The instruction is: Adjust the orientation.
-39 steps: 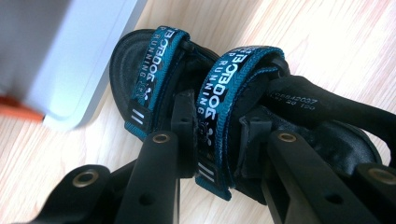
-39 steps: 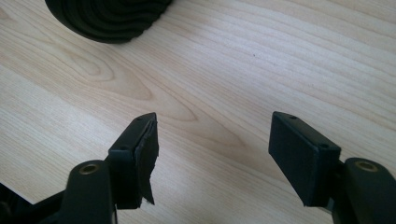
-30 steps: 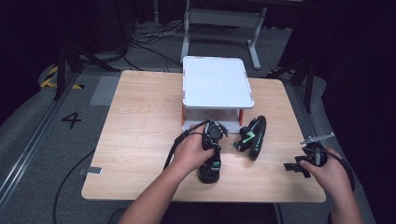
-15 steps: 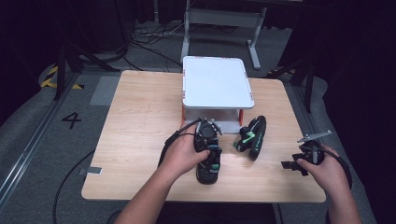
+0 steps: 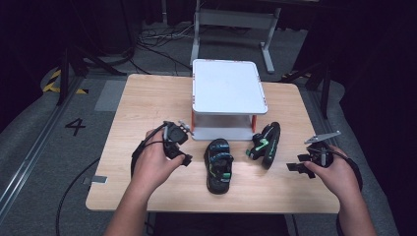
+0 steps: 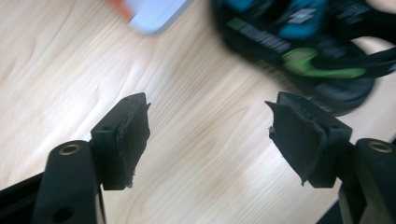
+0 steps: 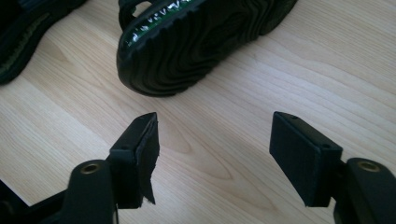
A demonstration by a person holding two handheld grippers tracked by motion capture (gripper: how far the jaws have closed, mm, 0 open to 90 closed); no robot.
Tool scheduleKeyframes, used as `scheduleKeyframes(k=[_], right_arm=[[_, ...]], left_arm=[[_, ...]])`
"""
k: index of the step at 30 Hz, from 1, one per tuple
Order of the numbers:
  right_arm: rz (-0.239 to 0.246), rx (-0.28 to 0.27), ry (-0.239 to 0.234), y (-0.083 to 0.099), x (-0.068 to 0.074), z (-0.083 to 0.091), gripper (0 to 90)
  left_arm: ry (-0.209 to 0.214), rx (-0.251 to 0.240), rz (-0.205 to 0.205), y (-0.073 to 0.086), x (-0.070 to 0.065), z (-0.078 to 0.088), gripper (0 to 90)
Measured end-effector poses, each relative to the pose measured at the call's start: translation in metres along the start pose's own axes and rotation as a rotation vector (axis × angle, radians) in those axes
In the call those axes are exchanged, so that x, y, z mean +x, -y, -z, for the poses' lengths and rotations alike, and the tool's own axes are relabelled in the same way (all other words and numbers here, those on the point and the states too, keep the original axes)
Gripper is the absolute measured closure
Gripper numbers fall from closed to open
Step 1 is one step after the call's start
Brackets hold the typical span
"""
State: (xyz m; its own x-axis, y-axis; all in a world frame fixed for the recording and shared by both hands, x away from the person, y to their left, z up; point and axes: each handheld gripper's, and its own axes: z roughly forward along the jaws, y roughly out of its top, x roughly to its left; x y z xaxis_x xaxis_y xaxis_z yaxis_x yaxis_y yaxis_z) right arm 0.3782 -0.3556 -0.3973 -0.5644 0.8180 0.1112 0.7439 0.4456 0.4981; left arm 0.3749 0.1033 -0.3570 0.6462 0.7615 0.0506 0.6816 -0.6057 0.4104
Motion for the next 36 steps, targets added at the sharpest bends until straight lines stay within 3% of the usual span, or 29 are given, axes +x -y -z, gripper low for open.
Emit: scheduleKeyframes(k=[3, 5, 9, 10, 12, 15, 19, 24, 27, 32, 36], right_arm=[[-0.001, 0.012, -0.016, -0.005, 0.004, -0.005, 30.9], [0.025, 0.007, -0.013, -0.009, 0.006, -0.010, 30.7], [-0.001, 0.030, -0.026, -0.015, 0.012, -0.017, 28.2], [-0.019, 0.045, -0.018, -0.016, 0.015, -0.019, 26.0], [-0.004, 0.062, -0.006, -0.020, 0.020, -0.022, 26.7], [-0.020, 0.064, -0.023, -0.026, 0.030, -0.026, 27.0], [-0.041, 0.061, -0.011, -0.033, 0.039, -0.033, 26.5], [-0.035, 0.061, 0.023, -0.044, 0.040, -0.041, 23.9], [-0.018, 0.066, 0.064, -0.050, 0.042, -0.049, 22.2], [-0.016, 0.157, 0.105, -0.059, 0.045, -0.062, 19.7], [0.002, 0.195, 0.128, -0.061, 0.045, -0.069, 18.8]], left_arm=[[-0.003, 0.034, 0.022, 0.013, 0.011, -0.005, 26.6], [0.000, 0.039, 0.037, 0.019, 0.016, -0.008, 26.6], [-0.018, 0.050, 0.069, 0.027, 0.024, -0.011, 26.2], [-0.019, 0.054, 0.077, 0.029, 0.026, -0.012, 26.2], [-0.016, 0.055, 0.081, 0.033, 0.028, -0.013, 26.2], [-0.017, 0.053, 0.094, 0.038, 0.030, -0.012, 26.4], [-0.019, 0.050, 0.100, 0.041, 0.029, -0.012, 26.7], [-0.021, 0.051, 0.109, 0.049, 0.028, -0.010, 26.8], [-0.047, 0.071, 0.119, 0.055, 0.026, -0.009, 27.7], [-0.051, 0.081, 0.116, 0.062, 0.021, -0.008, 27.7], [-0.054, 0.088, 0.128, 0.065, 0.021, -0.008, 27.6]])
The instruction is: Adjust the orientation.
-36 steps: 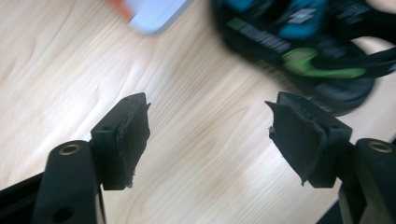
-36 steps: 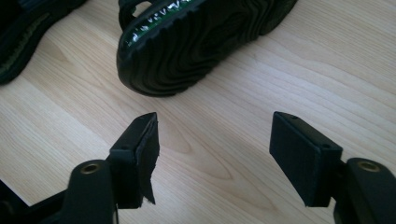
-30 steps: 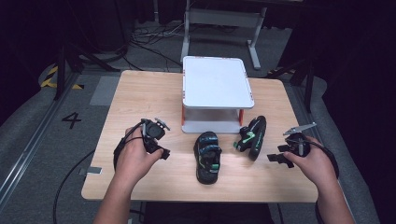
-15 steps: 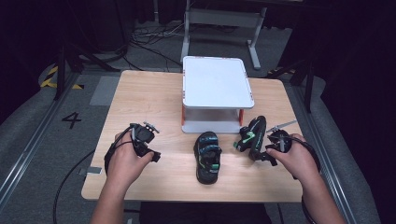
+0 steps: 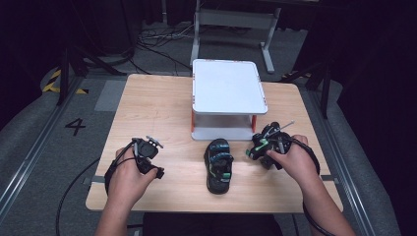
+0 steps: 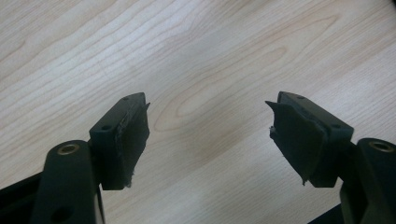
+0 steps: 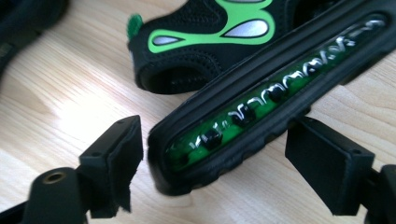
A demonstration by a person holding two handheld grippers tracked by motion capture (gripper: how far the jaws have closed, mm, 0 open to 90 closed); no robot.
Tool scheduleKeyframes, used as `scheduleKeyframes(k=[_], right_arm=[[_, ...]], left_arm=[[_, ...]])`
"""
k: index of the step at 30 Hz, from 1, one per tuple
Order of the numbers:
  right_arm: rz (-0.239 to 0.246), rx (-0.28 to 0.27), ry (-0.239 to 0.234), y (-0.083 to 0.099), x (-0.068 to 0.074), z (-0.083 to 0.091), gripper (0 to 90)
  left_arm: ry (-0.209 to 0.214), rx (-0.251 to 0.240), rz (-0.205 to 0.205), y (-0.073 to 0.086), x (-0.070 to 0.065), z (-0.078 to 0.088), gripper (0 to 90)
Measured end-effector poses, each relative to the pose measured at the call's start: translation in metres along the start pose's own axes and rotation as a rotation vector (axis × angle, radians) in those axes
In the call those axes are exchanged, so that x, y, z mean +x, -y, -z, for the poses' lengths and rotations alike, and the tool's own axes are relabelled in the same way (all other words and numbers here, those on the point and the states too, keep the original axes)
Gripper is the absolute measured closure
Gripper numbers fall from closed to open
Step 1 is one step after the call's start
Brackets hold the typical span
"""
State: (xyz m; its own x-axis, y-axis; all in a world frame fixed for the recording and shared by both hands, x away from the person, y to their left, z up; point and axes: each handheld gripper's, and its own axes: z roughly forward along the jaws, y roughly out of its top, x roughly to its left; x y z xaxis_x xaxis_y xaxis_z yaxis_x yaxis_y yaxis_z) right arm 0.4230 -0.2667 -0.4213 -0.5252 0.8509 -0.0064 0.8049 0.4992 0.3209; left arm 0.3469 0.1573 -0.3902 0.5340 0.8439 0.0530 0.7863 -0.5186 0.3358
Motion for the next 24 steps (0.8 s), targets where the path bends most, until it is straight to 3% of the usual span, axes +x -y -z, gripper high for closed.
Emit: scheduleKeyframes(k=[6, 11, 14, 18, 21, 23, 24], right_arm=[[-0.065, 0.004, -0.008, 0.000, 0.001, -0.003, 24.4], [-0.076, -0.009, -0.011, 0.002, 0.000, 0.002, 29.2], [-0.087, -0.045, -0.024, 0.006, -0.005, 0.011, 33.2], [-0.088, -0.086, -0.017, 0.015, -0.011, 0.021, 36.0], [-0.088, -0.103, -0.010, 0.023, -0.016, 0.027, 40.5], [-0.093, -0.142, -0.009, 0.030, -0.021, 0.034, 44.3], [-0.114, -0.156, -0.010, 0.034, -0.024, 0.038, 46.2]], left_arm=[[0.002, -0.006, 0.000, 0.001, 0.000, 0.001, 27.6], [0.004, -0.009, -0.015, -0.002, -0.001, 0.001, 27.7], [0.006, -0.011, -0.018, -0.006, -0.002, 0.000, 27.8], [0.009, 0.001, 0.012, -0.012, -0.001, -0.002, 29.0], [0.013, -0.003, -0.002, -0.021, -0.001, -0.004, 29.0], [0.018, -0.011, -0.014, -0.027, -0.003, -0.005, 29.0], [0.024, -0.008, -0.017, -0.031, -0.004, -0.006, 29.0]])
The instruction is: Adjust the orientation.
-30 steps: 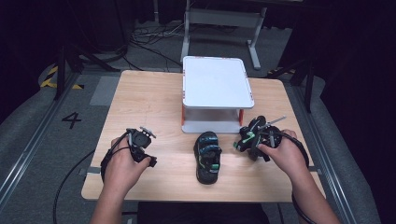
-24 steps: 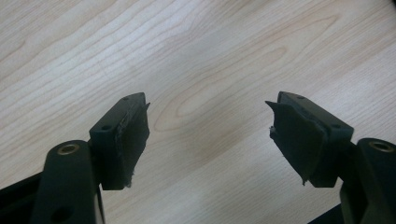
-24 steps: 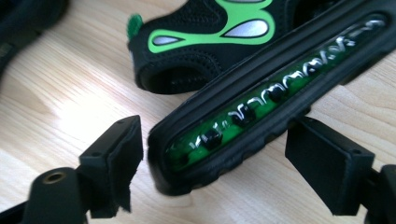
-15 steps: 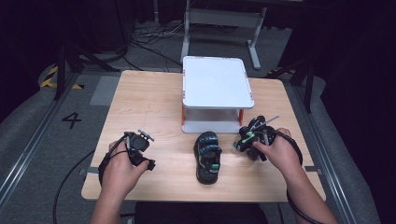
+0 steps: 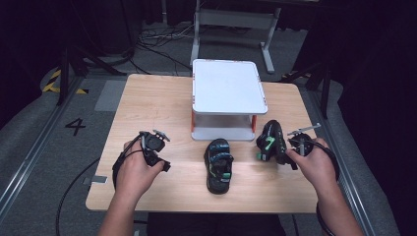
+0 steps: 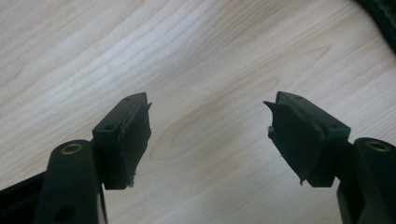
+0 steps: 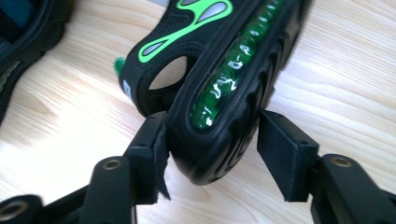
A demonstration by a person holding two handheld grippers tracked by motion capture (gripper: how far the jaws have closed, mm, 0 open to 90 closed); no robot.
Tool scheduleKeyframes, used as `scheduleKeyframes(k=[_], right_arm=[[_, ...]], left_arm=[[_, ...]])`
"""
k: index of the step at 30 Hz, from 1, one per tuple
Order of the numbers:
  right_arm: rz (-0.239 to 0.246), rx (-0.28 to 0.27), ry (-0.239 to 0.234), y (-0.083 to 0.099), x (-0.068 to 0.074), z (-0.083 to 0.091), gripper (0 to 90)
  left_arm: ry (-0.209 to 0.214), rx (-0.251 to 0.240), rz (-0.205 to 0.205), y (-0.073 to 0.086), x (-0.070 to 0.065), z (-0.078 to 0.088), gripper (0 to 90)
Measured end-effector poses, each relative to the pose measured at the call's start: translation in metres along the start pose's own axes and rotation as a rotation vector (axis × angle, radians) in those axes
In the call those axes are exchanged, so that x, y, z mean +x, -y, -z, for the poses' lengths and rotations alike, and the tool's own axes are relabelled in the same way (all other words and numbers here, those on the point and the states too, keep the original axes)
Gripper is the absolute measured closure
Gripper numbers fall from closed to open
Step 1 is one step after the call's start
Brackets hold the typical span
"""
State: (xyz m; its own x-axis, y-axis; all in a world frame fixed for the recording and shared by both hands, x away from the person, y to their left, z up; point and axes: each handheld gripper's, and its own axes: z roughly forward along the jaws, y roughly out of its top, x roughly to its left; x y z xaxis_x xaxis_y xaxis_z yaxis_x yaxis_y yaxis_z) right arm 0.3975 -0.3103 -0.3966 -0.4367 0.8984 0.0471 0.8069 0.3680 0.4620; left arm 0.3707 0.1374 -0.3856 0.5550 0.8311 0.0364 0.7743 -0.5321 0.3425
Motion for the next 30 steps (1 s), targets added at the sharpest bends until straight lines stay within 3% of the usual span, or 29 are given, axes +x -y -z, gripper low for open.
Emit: scheduleKeyframes(k=[3, 8, 11, 18, 21, 23, 27, 30], right_arm=[[-0.016, 0.000, 0.015, 0.006, -0.007, 0.006, 50.1], [-0.100, -0.021, -0.009, 0.022, -0.025, 0.010, 53.0], [-0.161, 0.005, -0.008, 0.031, -0.036, 0.009, 55.0], [-0.226, 0.043, 0.014, 0.042, -0.048, 0.003, 58.0], [-0.277, 0.023, -0.021, 0.046, -0.059, 0.003, 58.6], [-0.285, 0.016, -0.022, 0.047, -0.062, 0.004, 58.9], [-0.277, 0.007, 0.050, 0.047, -0.065, 0.004, 58.8], [-0.289, -0.006, 0.063, 0.046, -0.069, 0.004, 58.0]], left_arm=[[0.004, 0.005, -0.009, -0.006, -0.002, -0.002, 29.1], [0.018, 0.004, -0.035, -0.023, -0.005, -0.008, 29.2], [0.021, 0.000, -0.044, -0.028, -0.007, -0.009, 29.5], [0.031, -0.001, -0.063, -0.035, -0.010, -0.011, 29.4], [0.037, -0.001, -0.062, -0.036, -0.010, -0.012, 30.3], [0.036, 0.000, -0.061, -0.036, -0.010, -0.013, 30.3], [0.037, -0.002, -0.062, -0.036, -0.010, -0.012, 30.3], [0.036, 0.000, -0.062, -0.035, -0.010, -0.013, 30.3]])
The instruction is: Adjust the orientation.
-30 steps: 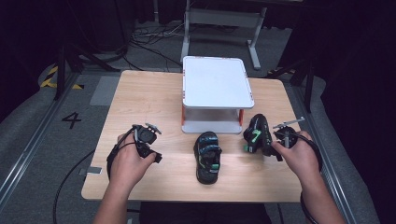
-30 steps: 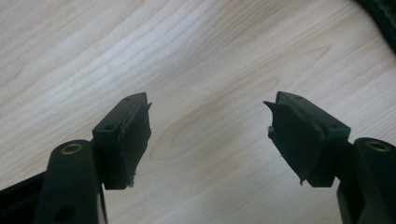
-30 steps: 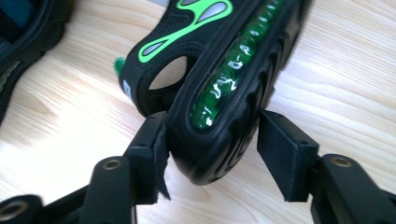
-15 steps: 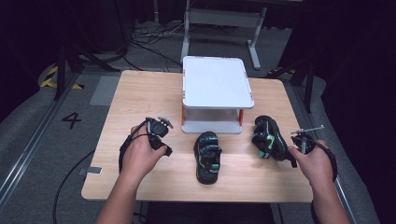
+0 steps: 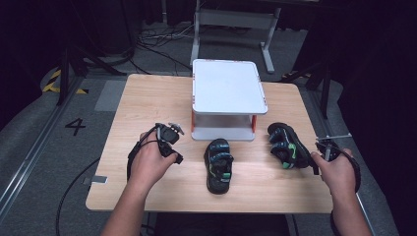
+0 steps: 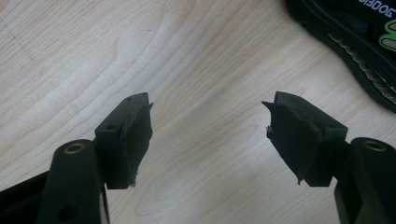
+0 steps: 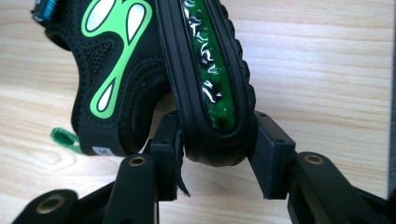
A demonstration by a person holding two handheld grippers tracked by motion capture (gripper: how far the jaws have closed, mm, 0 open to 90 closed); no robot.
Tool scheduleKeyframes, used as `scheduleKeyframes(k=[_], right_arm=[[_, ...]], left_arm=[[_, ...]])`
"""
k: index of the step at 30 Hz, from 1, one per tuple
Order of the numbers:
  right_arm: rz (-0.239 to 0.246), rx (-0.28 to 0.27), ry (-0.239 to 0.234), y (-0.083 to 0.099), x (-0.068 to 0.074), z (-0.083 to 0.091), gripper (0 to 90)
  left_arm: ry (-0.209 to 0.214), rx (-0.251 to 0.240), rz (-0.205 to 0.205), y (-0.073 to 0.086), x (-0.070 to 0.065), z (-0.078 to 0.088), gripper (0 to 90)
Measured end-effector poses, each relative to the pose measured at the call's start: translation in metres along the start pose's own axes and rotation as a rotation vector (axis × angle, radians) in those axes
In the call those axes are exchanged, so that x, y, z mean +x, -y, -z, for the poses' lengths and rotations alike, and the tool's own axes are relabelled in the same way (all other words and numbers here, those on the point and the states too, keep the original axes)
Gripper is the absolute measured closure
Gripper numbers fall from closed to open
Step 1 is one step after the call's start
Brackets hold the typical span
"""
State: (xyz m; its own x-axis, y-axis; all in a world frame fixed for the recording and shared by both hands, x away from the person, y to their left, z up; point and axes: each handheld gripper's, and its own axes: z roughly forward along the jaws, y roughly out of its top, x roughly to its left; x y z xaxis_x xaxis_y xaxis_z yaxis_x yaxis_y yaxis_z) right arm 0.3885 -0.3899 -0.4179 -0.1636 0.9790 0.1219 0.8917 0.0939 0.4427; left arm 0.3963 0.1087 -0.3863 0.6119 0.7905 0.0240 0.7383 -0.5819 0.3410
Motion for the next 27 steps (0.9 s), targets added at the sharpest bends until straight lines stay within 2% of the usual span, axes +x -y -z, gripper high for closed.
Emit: scheduleKeyframes(k=[3, 6, 10, 14, 15, 17, 20, 22, 23, 25, 26, 27], right_arm=[[-0.012, 0.006, -0.018, -0.001, -0.003, 0.000, 58.2], [-0.073, -0.007, -0.061, -0.003, -0.012, 0.000, 57.3], [-0.098, -0.040, -0.057, -0.004, -0.021, -0.002, 53.9], [-0.101, -0.082, 0.001, -0.007, -0.029, -0.004, 49.3], [-0.102, -0.085, 0.007, -0.008, -0.032, -0.005, 49.1], [-0.098, -0.080, -0.010, -0.009, -0.036, -0.006, 48.9], [-0.099, -0.085, 0.012, -0.010, -0.037, -0.006, 47.6], [-0.082, -0.110, 0.050, -0.010, -0.038, -0.007, 46.4], [-0.067, -0.125, 0.084, -0.010, -0.038, -0.008, 46.4], [-0.045, -0.137, 0.143, -0.010, -0.039, -0.012, 51.4], [-0.033, -0.122, 0.152, -0.009, -0.040, -0.014, 50.3], [-0.031, -0.121, 0.130, -0.009, -0.041, -0.013, 51.5]], left_arm=[[0.002, 0.004, -0.001, 0.001, -0.001, -0.002, 30.3], [0.003, 0.007, -0.005, 0.001, -0.002, -0.001, 30.3], [0.002, 0.008, -0.006, 0.001, -0.002, -0.002, 30.3], [0.005, 0.014, -0.001, 0.002, -0.004, -0.003, 30.2], [0.004, 0.016, -0.006, 0.001, -0.005, -0.003, 30.2], [0.007, 0.011, -0.010, 0.001, -0.006, -0.004, 30.1], [0.003, 0.018, -0.018, 0.001, -0.007, -0.004, 30.0], [0.006, 0.013, -0.014, 0.001, -0.007, -0.004, 29.5], [0.008, 0.012, -0.012, 0.001, -0.007, -0.004, 29.3], [0.008, 0.012, -0.013, 0.001, -0.006, -0.003, 29.3], [0.009, 0.012, -0.013, 0.001, -0.006, -0.003, 29.3], [0.008, 0.011, -0.014, 0.001, -0.006, -0.003, 29.3]])
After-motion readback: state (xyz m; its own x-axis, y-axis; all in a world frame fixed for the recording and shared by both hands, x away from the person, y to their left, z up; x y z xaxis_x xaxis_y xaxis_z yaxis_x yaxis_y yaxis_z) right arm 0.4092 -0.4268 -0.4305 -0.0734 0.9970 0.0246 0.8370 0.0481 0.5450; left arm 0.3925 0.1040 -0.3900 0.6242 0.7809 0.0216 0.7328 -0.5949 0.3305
